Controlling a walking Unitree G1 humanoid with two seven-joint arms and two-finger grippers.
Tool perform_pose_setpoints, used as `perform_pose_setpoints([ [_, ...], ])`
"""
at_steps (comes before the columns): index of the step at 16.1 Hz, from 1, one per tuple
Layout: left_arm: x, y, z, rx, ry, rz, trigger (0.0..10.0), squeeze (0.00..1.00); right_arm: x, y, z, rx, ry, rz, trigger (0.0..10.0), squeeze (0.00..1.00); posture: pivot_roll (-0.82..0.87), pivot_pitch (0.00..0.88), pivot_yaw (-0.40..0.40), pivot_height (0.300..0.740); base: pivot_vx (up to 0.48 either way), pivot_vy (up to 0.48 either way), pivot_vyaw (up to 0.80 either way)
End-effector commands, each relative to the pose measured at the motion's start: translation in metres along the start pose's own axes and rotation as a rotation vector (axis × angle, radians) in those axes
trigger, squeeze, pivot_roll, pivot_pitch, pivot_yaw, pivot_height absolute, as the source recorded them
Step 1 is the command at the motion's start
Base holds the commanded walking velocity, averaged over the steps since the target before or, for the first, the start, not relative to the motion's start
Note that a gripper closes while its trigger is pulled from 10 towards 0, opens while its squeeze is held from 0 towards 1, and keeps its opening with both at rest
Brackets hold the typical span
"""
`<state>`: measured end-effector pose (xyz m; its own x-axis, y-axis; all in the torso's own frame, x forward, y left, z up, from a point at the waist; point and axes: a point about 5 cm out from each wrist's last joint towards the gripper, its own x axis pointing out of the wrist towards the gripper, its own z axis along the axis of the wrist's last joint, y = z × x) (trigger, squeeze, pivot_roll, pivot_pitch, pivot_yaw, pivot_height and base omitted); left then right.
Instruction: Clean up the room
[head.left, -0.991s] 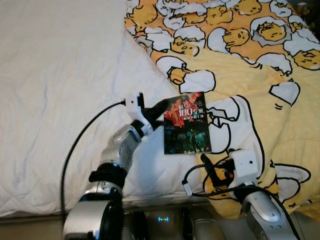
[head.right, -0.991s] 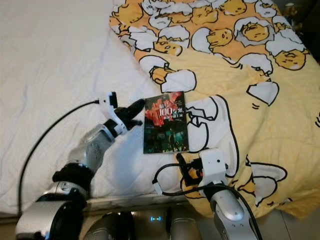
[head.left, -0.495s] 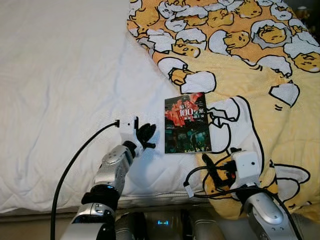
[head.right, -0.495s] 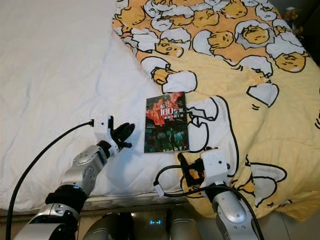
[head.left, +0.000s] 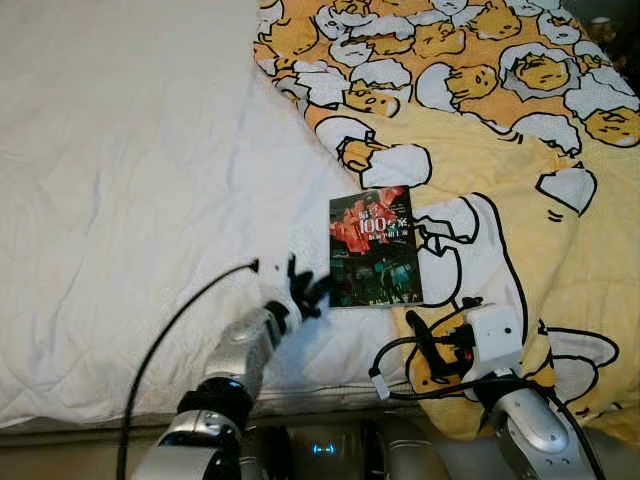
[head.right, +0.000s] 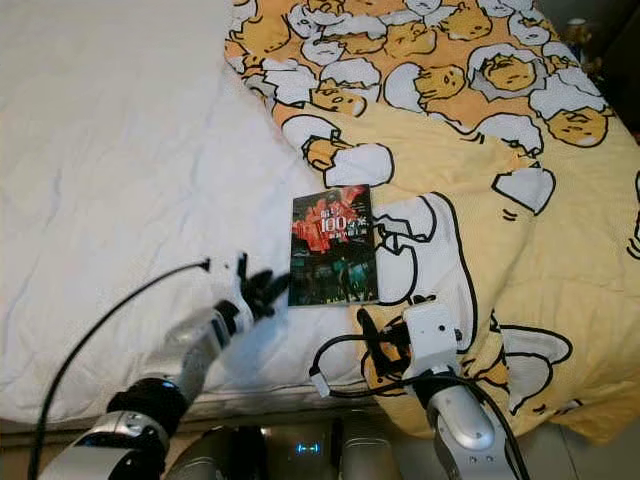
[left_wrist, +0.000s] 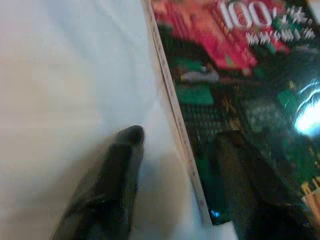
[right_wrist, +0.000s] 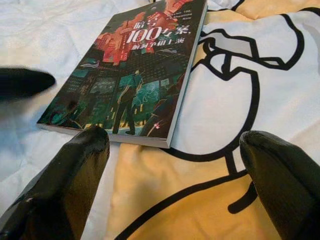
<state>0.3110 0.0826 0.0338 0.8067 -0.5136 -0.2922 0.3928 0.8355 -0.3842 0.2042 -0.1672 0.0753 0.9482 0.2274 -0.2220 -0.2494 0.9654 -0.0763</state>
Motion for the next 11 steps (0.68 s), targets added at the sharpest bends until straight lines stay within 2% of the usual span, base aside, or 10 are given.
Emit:
perform_pose_setpoints([
  [1,0.003,-0.002,0.003,-0.005,0.000,0.006,10.0,1.00,-0.004,0.004,0.000,-0.002,-0.006,0.020,10.0,0.00,-0.33,0.193,0.027,0.731,0.000,0.000,0.00],
  [3,0.008,-0.008,0.008,-0.021,-0.014,-0.030,10.0,1.00,-0.007,0.004,-0.001,-0.006,0.001,0.023,10.0,0.00,-0.33,0.205,0.027,0.731,0.000,0.000,0.00],
  [5,0.011,-0.013,0.009,-0.076,-0.030,-0.058,10.0,1.00,-0.009,0.005,-0.001,-0.006,0.003,0.019,10.0,0.00,-0.34,0.213,0.028,0.731,0.000,0.000,0.00],
  [8,0.013,-0.016,0.004,-0.067,0.001,-0.051,10.0,1.00,-0.010,0.004,-0.002,-0.002,0.007,0.012,10.0,0.00,-0.35,0.218,0.028,0.731,0.000,0.000,0.00],
  [11,0.016,-0.026,-0.006,-0.042,0.055,-0.069,10.0,1.00,-0.011,0.005,-0.002,-0.002,0.012,0.014,10.0,0.00,-0.35,0.229,0.024,0.731,0.000,0.000,0.00],
])
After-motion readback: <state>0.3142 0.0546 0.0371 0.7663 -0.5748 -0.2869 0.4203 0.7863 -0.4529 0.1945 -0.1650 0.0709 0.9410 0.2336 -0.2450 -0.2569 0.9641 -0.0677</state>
